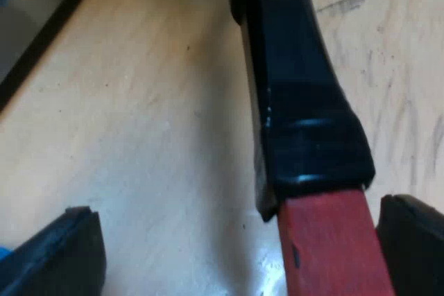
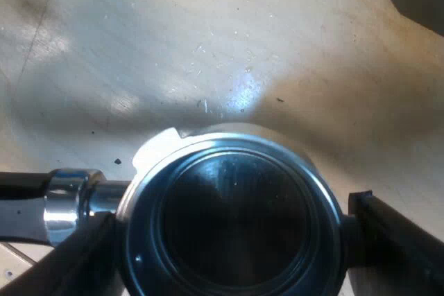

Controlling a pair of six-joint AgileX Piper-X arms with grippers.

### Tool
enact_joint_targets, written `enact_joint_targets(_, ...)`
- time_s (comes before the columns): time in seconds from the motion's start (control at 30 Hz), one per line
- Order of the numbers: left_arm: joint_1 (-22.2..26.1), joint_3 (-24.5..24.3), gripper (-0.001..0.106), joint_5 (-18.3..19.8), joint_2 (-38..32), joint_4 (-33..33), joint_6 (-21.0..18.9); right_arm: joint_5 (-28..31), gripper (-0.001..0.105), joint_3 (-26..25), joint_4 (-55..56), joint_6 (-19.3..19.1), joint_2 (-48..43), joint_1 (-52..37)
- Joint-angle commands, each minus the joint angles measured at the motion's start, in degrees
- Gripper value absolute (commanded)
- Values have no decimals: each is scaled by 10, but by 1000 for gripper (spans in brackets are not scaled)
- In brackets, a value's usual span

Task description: Put the handle in the coffee machine

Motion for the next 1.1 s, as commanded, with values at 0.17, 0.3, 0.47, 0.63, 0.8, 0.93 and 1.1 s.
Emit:
enact_joint_targets(0.17, -3, -1, 80, 4, 3, -9, -5, -12, 0, -7, -1, 1, -10, -2)
enact_joint_targets(0.3, -3, 5, 80, 4, 3, -14, -5, -12, 0, -7, -3, 1, -10, -2)
enact_joint_targets(0.47, -3, 19, 80, 4, 3, -35, -5, -12, 0, -7, -6, 1, -10, -2)
enact_joint_targets(0.63, -3, 19, 80, 4, 3, -64, -5, -12, 0, -7, -6, 1, -10, -2)
enact_joint_targets(0.8, -3, 19, 80, 4, 3, -65, -5, -12, 0, -7, -6, 1, -10, -2)
enact_joint_targets(0.93, -3, 21, 80, 4, 3, -65, -5, -12, 0, -7, -6, 1, -10, -2)
enact_joint_targets(1.1, -3, 32, 80, 4, 3, -67, -5, -12, 0, -7, -6, 1, -10, -2)
